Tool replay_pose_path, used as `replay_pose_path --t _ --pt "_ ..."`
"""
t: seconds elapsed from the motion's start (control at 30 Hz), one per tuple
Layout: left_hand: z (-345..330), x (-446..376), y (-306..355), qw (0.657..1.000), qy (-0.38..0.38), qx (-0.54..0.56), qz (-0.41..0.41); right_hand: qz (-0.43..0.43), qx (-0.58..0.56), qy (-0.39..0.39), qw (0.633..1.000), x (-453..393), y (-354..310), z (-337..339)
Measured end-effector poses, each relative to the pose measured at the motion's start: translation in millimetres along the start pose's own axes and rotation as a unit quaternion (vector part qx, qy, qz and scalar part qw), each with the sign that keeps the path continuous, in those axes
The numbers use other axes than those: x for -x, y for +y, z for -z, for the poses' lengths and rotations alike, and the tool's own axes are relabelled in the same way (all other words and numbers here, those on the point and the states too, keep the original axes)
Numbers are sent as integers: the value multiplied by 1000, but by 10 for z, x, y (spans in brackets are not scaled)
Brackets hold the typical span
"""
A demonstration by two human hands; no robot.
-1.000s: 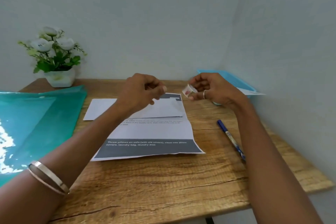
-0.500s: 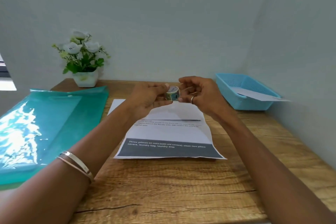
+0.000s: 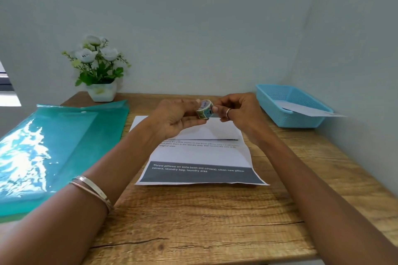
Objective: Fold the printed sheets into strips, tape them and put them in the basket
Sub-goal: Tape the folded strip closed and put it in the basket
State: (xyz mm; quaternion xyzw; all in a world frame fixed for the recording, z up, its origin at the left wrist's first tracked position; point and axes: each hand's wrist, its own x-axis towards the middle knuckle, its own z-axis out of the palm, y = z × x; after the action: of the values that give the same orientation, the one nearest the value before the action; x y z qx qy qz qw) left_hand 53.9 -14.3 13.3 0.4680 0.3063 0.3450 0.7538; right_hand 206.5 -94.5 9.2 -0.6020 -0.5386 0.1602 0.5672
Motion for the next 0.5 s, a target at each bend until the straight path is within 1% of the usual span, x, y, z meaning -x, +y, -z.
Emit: replay_pose_path --t 0.13,0.27,0.33,0.4,0.5 --pt "-4 -12 -9 1000 3 20 8 46 86 -16 995 11 16 -6" --pt "-10 -17 10 998 17 60 18 94 118 -28 988 20 -9 -5" --pt "-5 -27 23 996 27 78 22 113 126 -36 985 29 -31 5" --pt "17 -44 33 995 37 88 21 124 120 -62 983 48 -51 18" --pt "88 -81 58 992 54 107 25 111 92 -111 983 66 -72 56"
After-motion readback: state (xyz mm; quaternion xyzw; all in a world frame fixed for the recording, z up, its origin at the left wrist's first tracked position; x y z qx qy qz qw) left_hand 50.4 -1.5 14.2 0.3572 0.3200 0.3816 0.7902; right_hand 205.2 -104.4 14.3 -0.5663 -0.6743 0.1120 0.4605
